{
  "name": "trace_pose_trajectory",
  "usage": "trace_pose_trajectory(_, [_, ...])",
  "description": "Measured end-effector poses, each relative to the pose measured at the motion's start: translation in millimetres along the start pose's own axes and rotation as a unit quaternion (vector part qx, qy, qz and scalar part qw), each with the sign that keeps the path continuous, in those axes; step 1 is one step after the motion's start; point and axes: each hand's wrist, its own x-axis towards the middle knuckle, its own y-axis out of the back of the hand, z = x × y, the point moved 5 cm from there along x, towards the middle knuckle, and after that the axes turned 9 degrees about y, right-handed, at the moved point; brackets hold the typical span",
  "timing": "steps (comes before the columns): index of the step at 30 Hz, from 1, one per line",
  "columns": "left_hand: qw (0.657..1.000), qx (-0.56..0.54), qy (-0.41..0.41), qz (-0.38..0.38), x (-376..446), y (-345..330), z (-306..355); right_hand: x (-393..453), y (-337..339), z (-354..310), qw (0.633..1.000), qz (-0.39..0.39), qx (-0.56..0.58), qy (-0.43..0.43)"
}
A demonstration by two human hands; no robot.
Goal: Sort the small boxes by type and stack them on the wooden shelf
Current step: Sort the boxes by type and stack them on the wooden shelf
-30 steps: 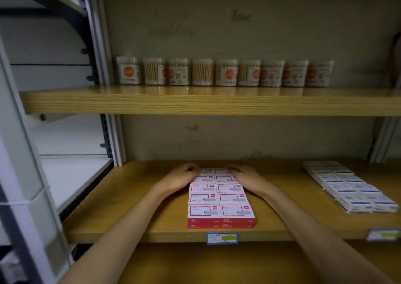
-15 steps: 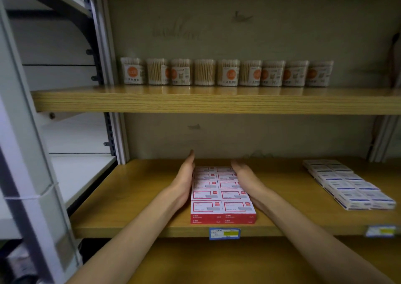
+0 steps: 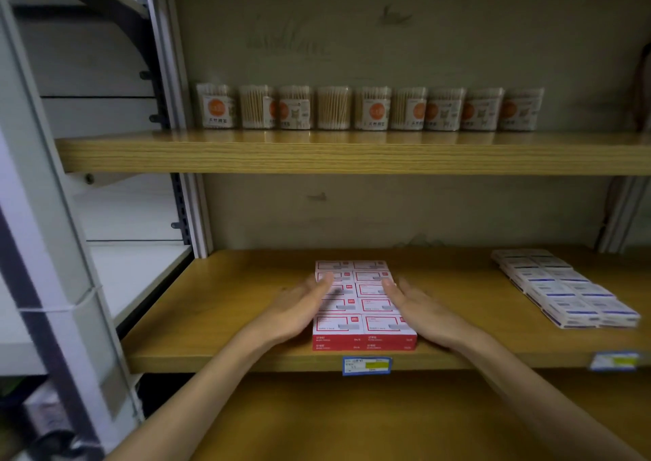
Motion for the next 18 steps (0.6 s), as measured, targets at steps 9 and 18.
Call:
trace_pose_trajectory(9, [0.998, 0.062, -0.016, -0.005, -9.0, -5.8, 2.0, 0.0, -3.6, -5.5, 0.999, -0.023, -0.027, 0.012])
trace_pose_trajectory(18, [0.970, 0.241, -0.031, 0.002, -44.7, -14.9, -25.3, -47.7, 4.2, 0.5, 0.992, -0.076, 0.026, 0.100])
